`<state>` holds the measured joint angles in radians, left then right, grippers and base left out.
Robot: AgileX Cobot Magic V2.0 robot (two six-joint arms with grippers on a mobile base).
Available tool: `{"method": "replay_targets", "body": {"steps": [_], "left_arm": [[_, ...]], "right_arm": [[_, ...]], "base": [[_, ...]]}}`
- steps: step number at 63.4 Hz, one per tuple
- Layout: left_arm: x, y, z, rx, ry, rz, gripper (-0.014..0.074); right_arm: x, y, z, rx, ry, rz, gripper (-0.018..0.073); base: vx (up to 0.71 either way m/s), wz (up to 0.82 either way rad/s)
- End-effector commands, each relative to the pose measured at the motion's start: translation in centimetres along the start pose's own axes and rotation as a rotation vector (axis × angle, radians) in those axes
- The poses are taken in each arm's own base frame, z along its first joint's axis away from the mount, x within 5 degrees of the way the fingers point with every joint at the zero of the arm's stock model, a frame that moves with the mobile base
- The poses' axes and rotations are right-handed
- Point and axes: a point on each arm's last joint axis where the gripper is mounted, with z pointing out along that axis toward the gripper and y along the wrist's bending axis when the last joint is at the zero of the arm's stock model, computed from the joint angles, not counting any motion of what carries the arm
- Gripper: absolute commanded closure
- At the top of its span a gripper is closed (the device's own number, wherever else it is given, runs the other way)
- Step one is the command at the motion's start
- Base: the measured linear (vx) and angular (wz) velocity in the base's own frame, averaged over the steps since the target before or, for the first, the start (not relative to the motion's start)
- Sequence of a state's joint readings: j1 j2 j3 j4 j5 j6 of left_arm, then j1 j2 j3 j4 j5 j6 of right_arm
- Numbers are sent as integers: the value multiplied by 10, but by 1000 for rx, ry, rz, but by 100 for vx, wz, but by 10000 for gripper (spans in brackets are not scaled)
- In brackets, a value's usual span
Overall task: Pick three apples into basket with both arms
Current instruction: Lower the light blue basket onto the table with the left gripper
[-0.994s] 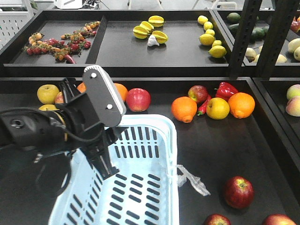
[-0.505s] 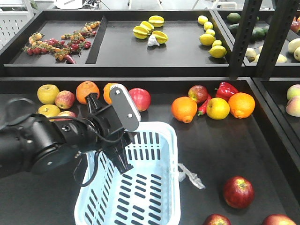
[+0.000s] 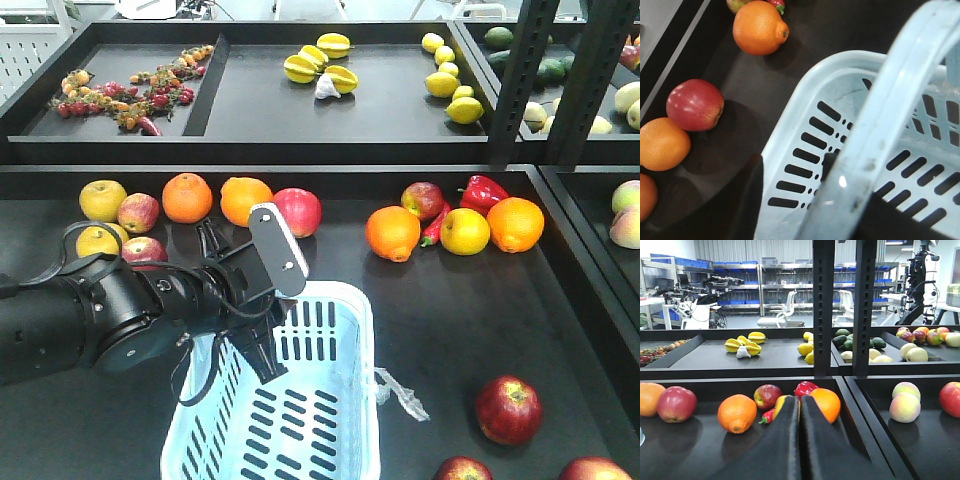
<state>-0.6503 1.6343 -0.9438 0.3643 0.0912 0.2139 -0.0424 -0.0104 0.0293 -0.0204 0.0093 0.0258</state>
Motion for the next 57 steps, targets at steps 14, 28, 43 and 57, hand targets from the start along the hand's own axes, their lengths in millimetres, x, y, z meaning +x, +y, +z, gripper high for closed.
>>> {"method": "replay_targets", "body": {"steps": [14, 28, 43, 57], "left_arm": [[-21, 12, -14, -52, -130, -37, 269], [-20, 12, -13, -48, -128, -87, 28], [-18, 13, -21, -46, -81, -105, -84], [-19, 19, -58, -52, -9, -241, -80]], "right_arm": [[-3, 0, 0, 3, -69, -11, 568], [-3, 0, 0, 3, -69, -11, 568], [-3, 0, 0, 3, -69, -11, 568], [-3, 0, 0, 3, -69, -11, 568]], "base": [[0, 0], [0, 0], [0, 0], [0, 0]]}}
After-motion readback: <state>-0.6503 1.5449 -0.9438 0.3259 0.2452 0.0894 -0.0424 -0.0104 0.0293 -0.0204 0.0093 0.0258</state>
